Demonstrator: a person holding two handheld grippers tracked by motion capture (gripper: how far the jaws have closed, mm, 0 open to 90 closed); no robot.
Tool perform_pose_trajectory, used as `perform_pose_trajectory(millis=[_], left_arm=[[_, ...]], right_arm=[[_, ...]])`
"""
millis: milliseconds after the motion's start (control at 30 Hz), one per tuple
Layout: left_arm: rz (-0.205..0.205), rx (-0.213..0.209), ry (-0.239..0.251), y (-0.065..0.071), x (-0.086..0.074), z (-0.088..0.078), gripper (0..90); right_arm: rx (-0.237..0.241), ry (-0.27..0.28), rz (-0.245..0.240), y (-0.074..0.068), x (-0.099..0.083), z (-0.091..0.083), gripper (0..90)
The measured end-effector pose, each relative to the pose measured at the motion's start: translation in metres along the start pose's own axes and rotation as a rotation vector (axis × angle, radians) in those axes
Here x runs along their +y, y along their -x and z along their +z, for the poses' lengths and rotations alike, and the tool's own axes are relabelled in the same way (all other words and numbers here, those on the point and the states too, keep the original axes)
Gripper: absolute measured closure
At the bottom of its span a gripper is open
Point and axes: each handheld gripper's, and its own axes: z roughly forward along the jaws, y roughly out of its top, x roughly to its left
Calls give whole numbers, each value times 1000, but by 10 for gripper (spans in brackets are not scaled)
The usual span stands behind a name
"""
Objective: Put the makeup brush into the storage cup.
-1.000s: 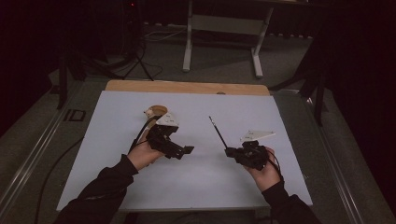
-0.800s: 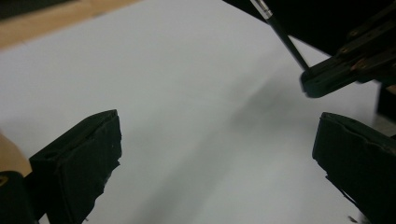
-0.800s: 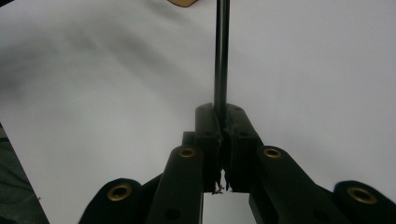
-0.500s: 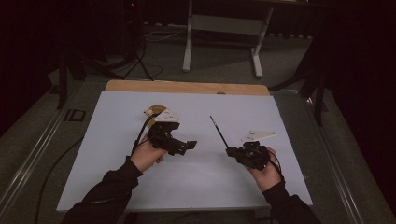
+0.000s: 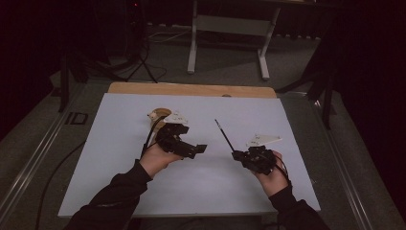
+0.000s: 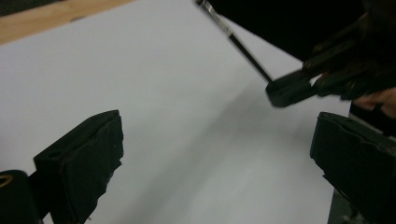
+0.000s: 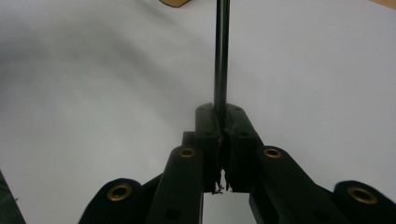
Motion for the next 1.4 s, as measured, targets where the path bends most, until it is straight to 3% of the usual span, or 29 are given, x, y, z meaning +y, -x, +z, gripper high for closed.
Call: perform_pose_trajectory(millis=[167, 367, 400, 500, 567, 700, 1100, 1400], left_arm=[[-3, -11, -1, 7, 10, 4, 39], [-24, 8, -30, 10, 18, 13, 59], [-39, 27, -62, 12, 21, 21, 59], [-63, 17, -66, 14, 24, 28, 60], [-70, 14, -55, 14, 25, 31, 64], [-123, -3, -15, 13, 29, 34, 106], [-213, -3, 74, 7, 32, 48, 215], [-263, -2, 108, 3, 29, 60, 416]], right_arm=[[-1, 2, 7, 0, 0, 0, 855], [-3, 3, 6, 1, 0, 0, 855], [-3, 3, 6, 1, 0, 0, 855], [-3, 2, 5, 1, 0, 1, 855], [-3, 2, 5, 2, 0, 1, 855], [-4, 0, 8, 2, -1, 1, 855], [-3, 2, 7, 2, 0, 1, 855], [-3, 3, 8, 1, 0, 1, 855]])
